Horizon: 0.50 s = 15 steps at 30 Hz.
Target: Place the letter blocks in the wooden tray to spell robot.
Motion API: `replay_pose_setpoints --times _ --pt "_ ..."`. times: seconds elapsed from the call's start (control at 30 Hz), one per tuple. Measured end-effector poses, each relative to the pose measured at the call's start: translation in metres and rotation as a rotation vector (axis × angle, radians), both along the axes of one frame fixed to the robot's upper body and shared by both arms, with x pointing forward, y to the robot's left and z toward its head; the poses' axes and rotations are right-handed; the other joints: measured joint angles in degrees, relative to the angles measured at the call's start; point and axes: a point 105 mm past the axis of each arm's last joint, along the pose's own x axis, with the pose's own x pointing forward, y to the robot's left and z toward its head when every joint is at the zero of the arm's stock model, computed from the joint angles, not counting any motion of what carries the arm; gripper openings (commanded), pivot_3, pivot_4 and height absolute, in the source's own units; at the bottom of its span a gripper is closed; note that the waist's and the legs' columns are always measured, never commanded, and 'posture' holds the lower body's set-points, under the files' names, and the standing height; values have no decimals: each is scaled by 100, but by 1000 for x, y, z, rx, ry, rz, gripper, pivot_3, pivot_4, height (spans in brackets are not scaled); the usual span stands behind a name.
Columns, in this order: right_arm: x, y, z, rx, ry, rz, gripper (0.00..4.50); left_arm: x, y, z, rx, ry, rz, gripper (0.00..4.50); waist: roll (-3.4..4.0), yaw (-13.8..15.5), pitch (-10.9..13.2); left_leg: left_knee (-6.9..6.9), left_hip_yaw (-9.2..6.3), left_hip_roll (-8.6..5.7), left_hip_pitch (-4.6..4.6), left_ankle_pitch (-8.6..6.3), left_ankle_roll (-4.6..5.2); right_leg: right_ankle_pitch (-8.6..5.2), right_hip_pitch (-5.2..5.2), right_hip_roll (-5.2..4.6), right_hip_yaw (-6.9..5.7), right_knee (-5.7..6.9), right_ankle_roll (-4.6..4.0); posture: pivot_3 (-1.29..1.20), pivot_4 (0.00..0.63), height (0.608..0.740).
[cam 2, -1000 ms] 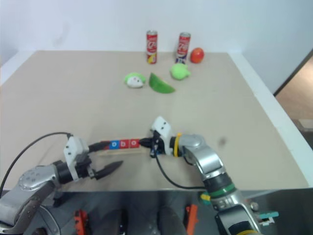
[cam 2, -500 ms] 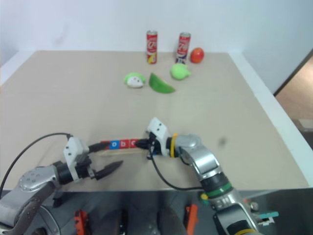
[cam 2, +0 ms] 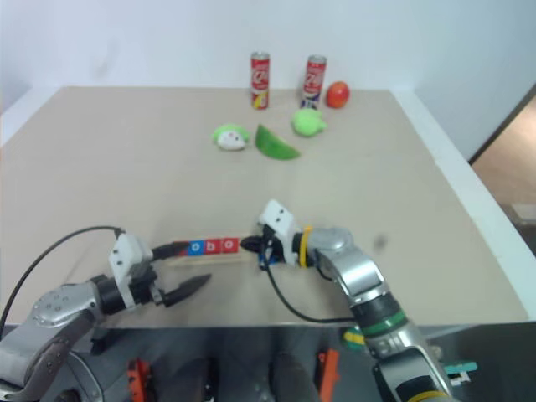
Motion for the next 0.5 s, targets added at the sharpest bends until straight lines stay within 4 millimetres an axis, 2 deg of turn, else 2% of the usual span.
replay_pose_setpoints --times 0.27,0.43,0.5 --pt "0 4 -2 0 -8 10 34 0 0 0 6 -1 2 4500 0 0 0 0 0 0 0 0 0 0 0 0 -1 0 0 0 150 740" --pt "8 -2 3 -1 -37 -13 34 0 1 -1 13 -3 3 4500 0 0 0 0 1 -1 0 0 0 0 0 -1 1 0 0 0 150 740" --pt "14 -15 16 5 -77 -31 553 -2 2 -1 37 -14 -13 4500 0 2 0 0 1 -3 -1 0 0 0 1 -2 1 0 1 0 150 740"
